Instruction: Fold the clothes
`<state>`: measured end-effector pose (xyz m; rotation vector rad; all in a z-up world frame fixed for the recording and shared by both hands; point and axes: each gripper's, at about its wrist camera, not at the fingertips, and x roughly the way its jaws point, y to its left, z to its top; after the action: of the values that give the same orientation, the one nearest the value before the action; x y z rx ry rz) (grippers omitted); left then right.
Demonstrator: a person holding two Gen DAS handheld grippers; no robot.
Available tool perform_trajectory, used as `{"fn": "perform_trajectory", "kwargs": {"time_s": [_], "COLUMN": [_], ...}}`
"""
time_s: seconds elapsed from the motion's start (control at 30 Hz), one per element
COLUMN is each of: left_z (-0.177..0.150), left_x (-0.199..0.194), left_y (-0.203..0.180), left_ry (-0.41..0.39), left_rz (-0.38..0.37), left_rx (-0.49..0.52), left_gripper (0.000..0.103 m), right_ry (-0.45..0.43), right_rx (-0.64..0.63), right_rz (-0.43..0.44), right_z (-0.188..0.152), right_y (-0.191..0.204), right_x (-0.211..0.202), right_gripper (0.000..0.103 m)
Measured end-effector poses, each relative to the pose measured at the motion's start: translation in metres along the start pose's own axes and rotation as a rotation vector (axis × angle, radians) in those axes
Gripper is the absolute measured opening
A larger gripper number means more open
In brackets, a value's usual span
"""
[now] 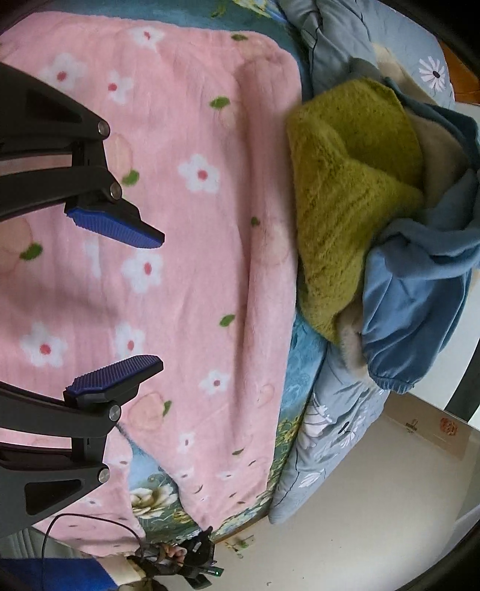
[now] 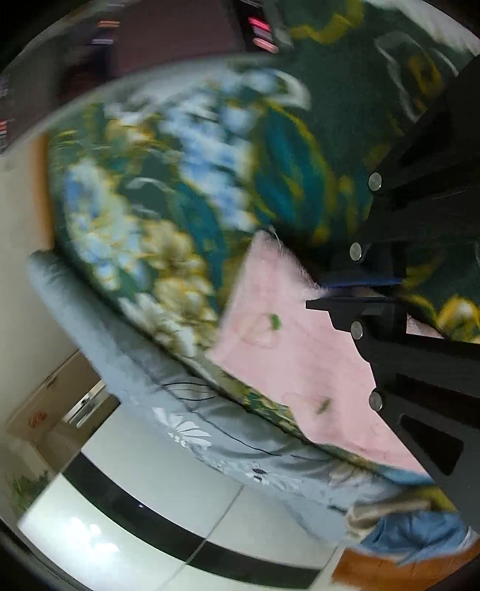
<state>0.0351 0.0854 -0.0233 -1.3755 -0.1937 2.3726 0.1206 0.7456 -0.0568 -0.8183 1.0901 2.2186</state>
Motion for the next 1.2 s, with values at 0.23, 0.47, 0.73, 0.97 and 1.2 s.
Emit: {"fn": "perform_trajectory", "kwargs": {"time_s": [0.23, 0.47, 0.73, 0.97, 1.2], "left_z": [0.001, -0.017, -0.078, -0.141, -0.177], "left_x": [-0.021, -0.075, -0.125, -0.163, -0.158], "left_y": [0.015, 0.054, 0.127, 0.185, 0.202], "left_ry": [-0.027, -0.113, -0.180, -0.220, -0.193], "left_rz": [-0.006, 0.021, 0.068, 0.137, 0.032], "left_rx": [-0.085, -0.192, -0.391, -0.592, -0.688], "left_gripper": [0.064, 0.064, 0.065, 0.065, 0.065], "right_ry": [0.032, 0.003, 0.032, 0.058, 0.047], "right_rx": [-0.011, -0.101, -0.231, -0.323, -0.166], "right_rz": [-0.001, 0.004, 0.121, 0.132, 0.184], "right_z": [0.006, 0.000, -0.067, -0.140, -0.174], "right_y": [-0.004, 0.018, 0.036, 0.018, -0.037], "right_x": [0.009, -0.037, -0.117, -0.174, -0.205], "right_gripper": [0.006, 0.026, 0.036, 0.042, 0.045]}}
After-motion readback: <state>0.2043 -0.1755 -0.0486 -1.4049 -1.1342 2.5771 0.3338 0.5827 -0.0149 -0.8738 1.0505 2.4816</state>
